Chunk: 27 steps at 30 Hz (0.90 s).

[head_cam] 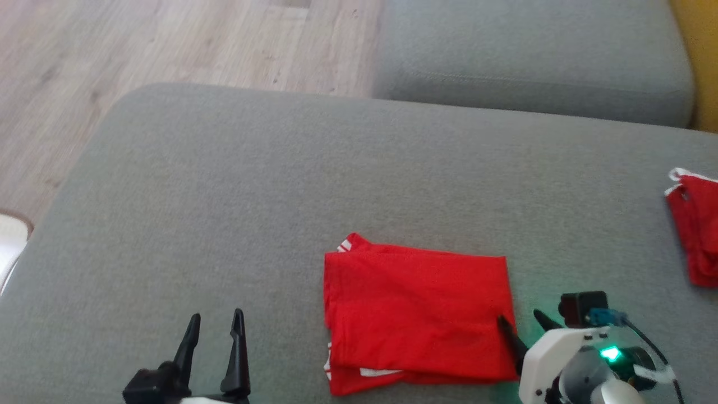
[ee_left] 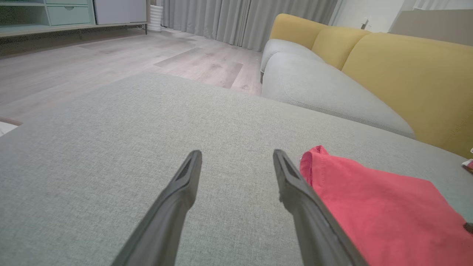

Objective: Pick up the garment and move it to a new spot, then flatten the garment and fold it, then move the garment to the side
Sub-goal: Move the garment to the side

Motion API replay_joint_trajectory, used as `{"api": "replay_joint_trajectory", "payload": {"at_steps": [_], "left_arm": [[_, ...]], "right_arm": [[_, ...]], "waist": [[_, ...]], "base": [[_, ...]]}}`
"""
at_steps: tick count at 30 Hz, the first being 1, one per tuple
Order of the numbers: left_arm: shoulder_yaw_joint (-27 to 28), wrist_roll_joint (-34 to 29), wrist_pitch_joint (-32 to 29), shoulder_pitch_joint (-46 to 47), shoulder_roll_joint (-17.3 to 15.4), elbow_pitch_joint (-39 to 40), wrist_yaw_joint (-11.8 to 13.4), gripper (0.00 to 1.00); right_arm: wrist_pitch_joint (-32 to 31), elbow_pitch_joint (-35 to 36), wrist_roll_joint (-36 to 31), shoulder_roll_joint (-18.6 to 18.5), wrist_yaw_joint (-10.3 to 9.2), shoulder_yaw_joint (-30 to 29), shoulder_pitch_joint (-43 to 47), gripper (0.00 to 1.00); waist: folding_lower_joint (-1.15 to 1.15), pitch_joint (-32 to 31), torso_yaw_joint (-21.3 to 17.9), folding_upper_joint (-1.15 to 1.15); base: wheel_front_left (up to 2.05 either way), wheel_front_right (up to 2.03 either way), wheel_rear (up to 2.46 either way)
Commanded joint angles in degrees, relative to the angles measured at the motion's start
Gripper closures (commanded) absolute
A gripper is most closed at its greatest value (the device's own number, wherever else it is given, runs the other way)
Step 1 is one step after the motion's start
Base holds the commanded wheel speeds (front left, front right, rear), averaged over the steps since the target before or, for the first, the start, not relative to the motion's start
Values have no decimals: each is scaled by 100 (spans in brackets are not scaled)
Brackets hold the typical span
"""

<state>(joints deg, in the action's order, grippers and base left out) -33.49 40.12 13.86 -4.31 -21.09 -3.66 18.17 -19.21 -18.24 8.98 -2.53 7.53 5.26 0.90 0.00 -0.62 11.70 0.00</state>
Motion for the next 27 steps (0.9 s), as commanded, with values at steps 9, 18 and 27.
{"api": "replay_joint_trajectory", "payload": {"at_steps": [9, 18, 27], "left_arm": [[290, -19, 83, 336, 43, 98, -32, 0], [324, -104, 100, 375, 132, 97, -104, 0], [323, -263, 106, 635, 189, 174, -181, 0]], "right_arm": [[-733, -381, 359, -35, -4, 327, -678, 0], [-249, -422, 310, -35, -4, 153, -1192, 100], [-211, 94, -249, -389, -4, -461, -1620, 100]], "waist": [[0, 270, 294, 0], [0, 448, -62, 0], [0, 890, -1235, 0]], "base": [[0, 0, 0], [0, 0, 0], [0, 0, 0]]}}
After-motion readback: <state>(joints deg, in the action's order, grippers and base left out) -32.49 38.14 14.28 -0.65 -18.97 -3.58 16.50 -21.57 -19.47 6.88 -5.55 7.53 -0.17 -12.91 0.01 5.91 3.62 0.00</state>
